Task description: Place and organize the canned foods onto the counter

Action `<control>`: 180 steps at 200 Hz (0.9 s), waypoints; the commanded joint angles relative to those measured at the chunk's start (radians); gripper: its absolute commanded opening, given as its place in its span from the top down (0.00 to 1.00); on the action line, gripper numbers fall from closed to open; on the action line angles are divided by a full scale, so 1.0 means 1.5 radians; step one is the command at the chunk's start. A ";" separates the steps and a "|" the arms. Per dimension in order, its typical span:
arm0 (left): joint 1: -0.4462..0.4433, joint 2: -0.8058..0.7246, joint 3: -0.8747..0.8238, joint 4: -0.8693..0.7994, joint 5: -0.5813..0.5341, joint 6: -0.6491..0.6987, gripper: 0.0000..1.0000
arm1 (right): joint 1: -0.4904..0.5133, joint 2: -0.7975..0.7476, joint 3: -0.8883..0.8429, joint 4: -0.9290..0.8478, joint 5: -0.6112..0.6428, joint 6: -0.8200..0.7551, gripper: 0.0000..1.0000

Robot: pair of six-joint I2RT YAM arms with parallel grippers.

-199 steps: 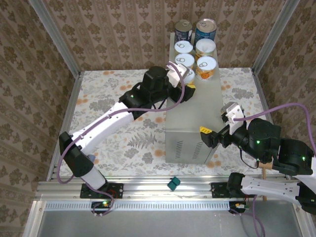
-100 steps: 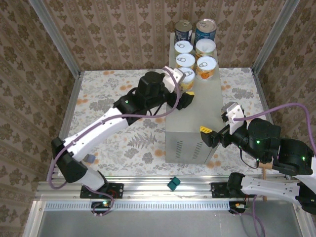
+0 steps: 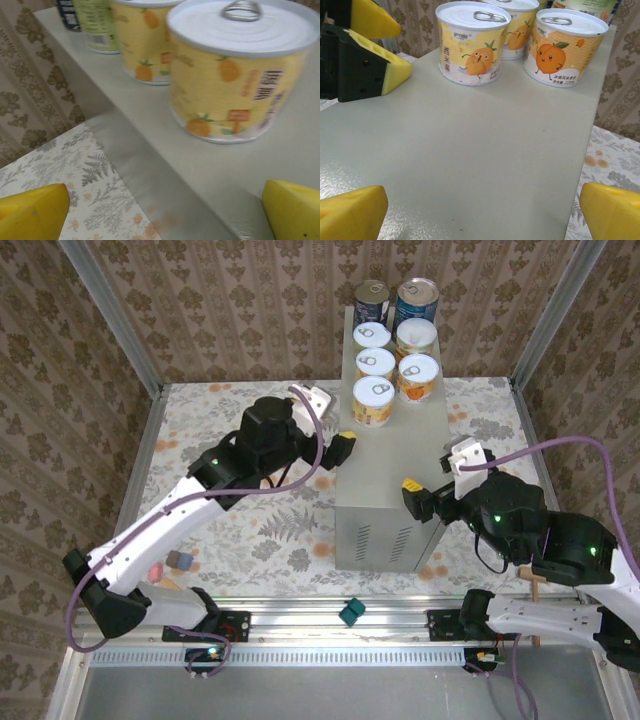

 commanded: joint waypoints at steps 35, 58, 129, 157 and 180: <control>0.059 0.026 0.016 -0.009 0.004 -0.009 0.00 | -0.025 -0.002 0.017 -0.025 0.019 0.039 0.00; 0.077 0.046 0.029 -0.007 0.023 -0.008 0.00 | -0.032 -0.004 0.013 -0.031 0.014 0.047 0.00; 0.103 0.107 0.075 -0.001 0.071 -0.001 0.00 | -0.038 -0.021 -0.006 -0.038 0.007 0.063 0.00; 0.103 0.128 0.096 -0.007 0.086 -0.002 0.00 | -0.041 -0.025 -0.008 -0.038 0.007 0.066 0.00; 0.103 0.136 0.102 -0.006 0.089 -0.004 0.00 | -0.041 -0.027 -0.011 -0.039 0.006 0.067 0.00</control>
